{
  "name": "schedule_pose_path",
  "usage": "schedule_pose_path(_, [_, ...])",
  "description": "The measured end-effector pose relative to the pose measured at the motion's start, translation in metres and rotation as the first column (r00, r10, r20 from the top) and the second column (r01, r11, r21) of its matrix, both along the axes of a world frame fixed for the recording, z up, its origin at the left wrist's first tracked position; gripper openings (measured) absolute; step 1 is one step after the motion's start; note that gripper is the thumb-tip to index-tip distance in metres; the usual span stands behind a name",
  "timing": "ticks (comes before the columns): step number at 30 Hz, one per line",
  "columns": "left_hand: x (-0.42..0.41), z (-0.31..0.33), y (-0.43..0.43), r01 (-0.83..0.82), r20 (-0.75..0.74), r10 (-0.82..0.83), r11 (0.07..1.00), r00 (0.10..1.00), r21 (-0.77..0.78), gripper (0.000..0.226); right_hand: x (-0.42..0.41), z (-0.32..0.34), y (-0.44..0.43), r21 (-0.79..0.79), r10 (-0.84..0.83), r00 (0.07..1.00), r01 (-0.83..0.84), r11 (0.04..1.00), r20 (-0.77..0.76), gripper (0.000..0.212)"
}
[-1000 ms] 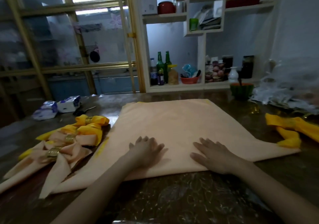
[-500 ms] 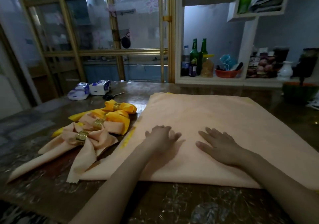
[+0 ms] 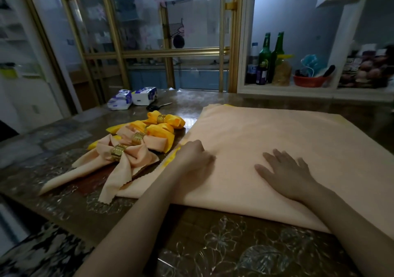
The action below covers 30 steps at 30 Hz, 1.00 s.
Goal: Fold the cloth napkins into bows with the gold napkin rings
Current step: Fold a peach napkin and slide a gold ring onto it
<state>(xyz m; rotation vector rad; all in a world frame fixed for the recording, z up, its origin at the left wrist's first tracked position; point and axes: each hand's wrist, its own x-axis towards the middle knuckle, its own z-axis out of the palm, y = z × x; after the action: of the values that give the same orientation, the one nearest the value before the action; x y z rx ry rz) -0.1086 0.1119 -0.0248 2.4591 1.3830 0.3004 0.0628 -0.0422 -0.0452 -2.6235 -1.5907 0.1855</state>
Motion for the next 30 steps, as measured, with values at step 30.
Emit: schedule_pose_path(30, [-0.016, 0.005, 0.011, -0.012, 0.141, 0.017, 0.999, 0.990, -0.042, 0.023, 0.009, 0.002, -0.013, -0.003, 0.004, 0.999, -0.004, 1.000, -0.045, 0.069])
